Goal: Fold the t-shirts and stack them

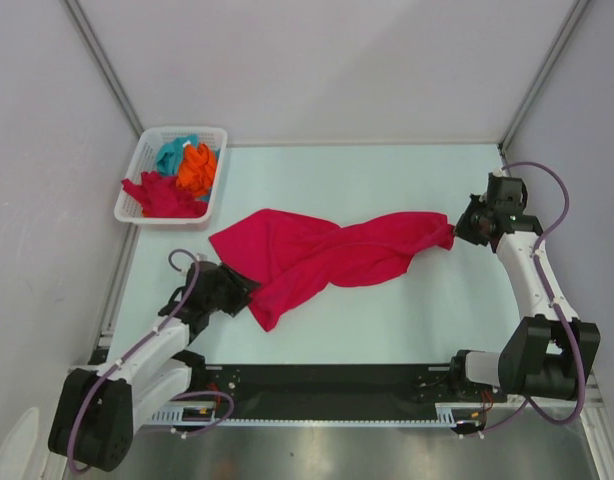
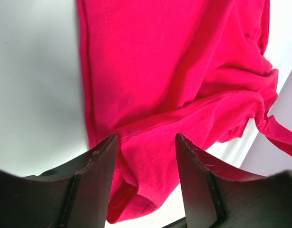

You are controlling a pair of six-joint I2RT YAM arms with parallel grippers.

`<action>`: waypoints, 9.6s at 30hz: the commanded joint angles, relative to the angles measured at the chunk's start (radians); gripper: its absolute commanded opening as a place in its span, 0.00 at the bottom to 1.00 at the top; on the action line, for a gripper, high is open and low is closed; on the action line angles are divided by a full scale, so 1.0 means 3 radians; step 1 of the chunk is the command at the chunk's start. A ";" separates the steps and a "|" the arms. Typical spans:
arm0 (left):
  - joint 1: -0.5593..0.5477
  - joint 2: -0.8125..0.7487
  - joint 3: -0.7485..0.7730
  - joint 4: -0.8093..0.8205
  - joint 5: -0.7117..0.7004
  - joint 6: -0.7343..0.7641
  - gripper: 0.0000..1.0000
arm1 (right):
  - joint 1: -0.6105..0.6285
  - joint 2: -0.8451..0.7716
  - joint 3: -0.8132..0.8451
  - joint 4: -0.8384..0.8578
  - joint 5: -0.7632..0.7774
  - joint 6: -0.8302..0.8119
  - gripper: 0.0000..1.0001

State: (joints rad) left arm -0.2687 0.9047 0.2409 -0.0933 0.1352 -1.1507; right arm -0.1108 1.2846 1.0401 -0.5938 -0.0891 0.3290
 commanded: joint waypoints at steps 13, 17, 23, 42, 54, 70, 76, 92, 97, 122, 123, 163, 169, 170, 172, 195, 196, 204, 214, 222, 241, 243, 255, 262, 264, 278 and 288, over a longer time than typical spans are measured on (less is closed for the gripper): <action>-0.0188 0.0343 -0.0051 0.0464 -0.0164 -0.0015 0.42 | 0.0012 -0.0007 0.0066 0.0036 0.0062 0.0008 0.00; -0.0208 0.0451 -0.0057 0.0515 -0.0241 0.0021 0.35 | 0.0017 -0.0023 0.0071 0.0026 0.0082 -0.0002 0.00; -0.0499 0.0283 0.0189 -0.0102 -0.0562 0.0154 0.58 | 0.0017 -0.0028 0.0071 0.0021 0.0113 -0.0003 0.00; -0.0582 0.0564 0.0250 0.0295 -0.0742 0.0241 0.48 | 0.0047 -0.0007 0.0061 0.0031 0.0108 0.0023 0.00; -0.0659 0.0621 0.0337 0.0587 -0.1007 0.0486 0.00 | 0.0037 0.0044 0.0081 0.0108 0.0113 -0.0008 0.00; 0.0052 0.0752 0.3608 0.0175 -0.0645 0.2714 0.00 | -0.0776 0.0616 0.2861 0.0476 -0.1032 0.0197 0.00; 0.0062 0.0835 0.4795 -0.0342 -0.0793 0.3308 0.00 | -0.0863 0.0632 0.4000 0.0247 -0.1013 -0.0059 0.00; 0.0062 0.0093 0.5226 -0.1299 -0.0798 0.3345 0.00 | -0.0883 -0.0079 0.4418 -0.0004 -0.1344 0.0049 0.00; 0.0062 0.0440 0.5200 -0.1300 -0.0799 0.3314 0.00 | -0.0883 0.0156 0.4081 -0.0194 -0.1375 0.0089 0.00; 0.0431 0.2018 0.5989 -0.0482 -0.0073 0.3186 0.00 | -0.0679 0.0746 0.3540 0.1263 -0.1524 0.0177 0.00; 0.0431 0.1925 0.5800 -0.0446 -0.0042 0.3217 0.00 | -0.0679 0.0623 0.3326 0.1354 -0.1534 0.0090 0.00; 0.0349 -0.0975 0.1717 -0.2055 -0.0001 0.2389 0.35 | -0.0020 -0.2298 -0.1182 -0.1155 -0.1467 0.0402 0.42; 0.0349 -0.0996 0.2540 -0.2715 -0.0322 0.2379 1.00 | 0.0011 -0.2104 -0.0416 -0.1676 -0.1284 0.0202 1.00; 0.0349 -0.0920 0.2647 -0.2731 -0.0338 0.2368 1.00 | 0.0011 -0.2058 -0.0278 -0.1743 -0.1248 0.0187 1.00; 0.0349 -0.0802 0.2842 -0.2615 -0.0217 0.2358 1.00 | 0.0011 -0.1859 -0.0016 -0.1759 -0.1207 0.0192 1.00; 0.0160 0.1867 0.2285 -0.0134 -0.0850 0.1683 0.92 | 0.0963 0.1618 0.0536 0.1335 -0.0199 0.0790 0.98; 0.0149 0.1999 0.2275 -0.0119 -0.0839 0.1693 0.92 | 0.0963 0.1695 0.0552 0.1355 -0.0194 0.0800 0.98; 0.0017 0.2603 0.2234 -0.0006 -0.0788 0.1637 0.92 | 0.0805 0.1951 0.0358 0.1371 -0.0031 0.0826 0.98; -0.0453 0.2844 0.2224 0.0101 -0.0788 0.1479 0.91 | 0.0309 0.1497 -0.0225 0.1330 0.0072 0.0734 0.98; -0.0913 0.2911 0.2147 0.0163 -0.0773 0.1361 0.91 | 0.0109 0.1067 -0.0634 0.1202 0.0184 0.0657 0.99; -0.1165 0.2947 0.2684 -0.0312 -0.1110 0.1718 0.95 | -0.0189 0.0371 -0.0692 0.0748 0.0292 0.0336 0.99; -0.0976 0.2824 0.2634 -0.0399 -0.1177 0.1749 0.97 | 0.0132 0.0305 -0.0558 0.0620 0.0541 0.0289 1.00; -0.0290 0.2940 0.2811 -0.0267 -0.0932 0.1826 0.95 | 0.0574 0.0927 0.0413 0.1007 -0.0183 0.0355 1.00; -0.0239 0.3539 0.3272 -0.0323 -0.0926 0.1821 0.95 | 0.0620 0.1960 0.1026 0.1294 -0.0230 0.0458 0.98; -0.0209 0.3657 0.3420 -0.0364 -0.0947 0.1841 0.95 | 0.0615 0.2195 0.1134 0.1345 -0.0220 0.0463 0.98; -0.0183 0.3484 0.3681 -0.0543 -0.1075 0.2148 0.98 | 0.0289 0.2703 0.1335 0.1279 0.0286 0.0509 0.99; -0.0198 0.2687 0.3380 -0.0543 -0.0972 0.2199 0.99 | -0.0183 0.2376 0.0736 0.1417 0.0256 0.0489 0.99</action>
State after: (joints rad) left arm -0.3325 1.8526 1.2968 -0.2687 -0.1623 -0.5140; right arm -0.1249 2.0125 1.3197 -0.1036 -0.0875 0.5003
